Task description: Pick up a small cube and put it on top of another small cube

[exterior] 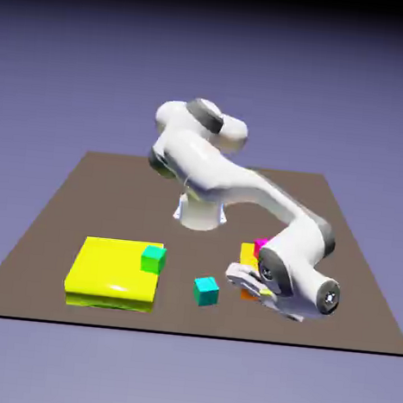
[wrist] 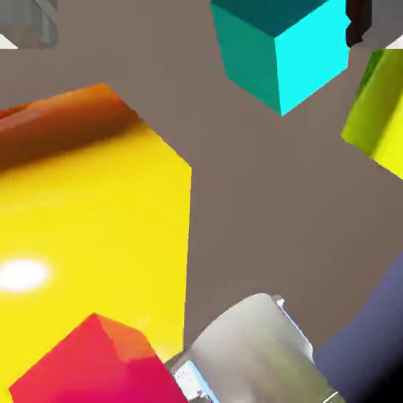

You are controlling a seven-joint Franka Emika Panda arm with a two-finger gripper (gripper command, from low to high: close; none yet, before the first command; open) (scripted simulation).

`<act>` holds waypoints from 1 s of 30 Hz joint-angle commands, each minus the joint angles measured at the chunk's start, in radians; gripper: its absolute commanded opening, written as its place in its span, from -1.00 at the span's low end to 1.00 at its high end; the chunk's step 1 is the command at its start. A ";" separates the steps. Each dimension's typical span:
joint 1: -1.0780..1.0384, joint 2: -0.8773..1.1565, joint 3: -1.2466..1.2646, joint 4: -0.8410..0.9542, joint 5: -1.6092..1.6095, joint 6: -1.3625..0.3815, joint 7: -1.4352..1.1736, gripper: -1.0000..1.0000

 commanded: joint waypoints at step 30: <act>-0.159 0.363 0.262 0.209 -0.202 -0.478 -0.459 -1.00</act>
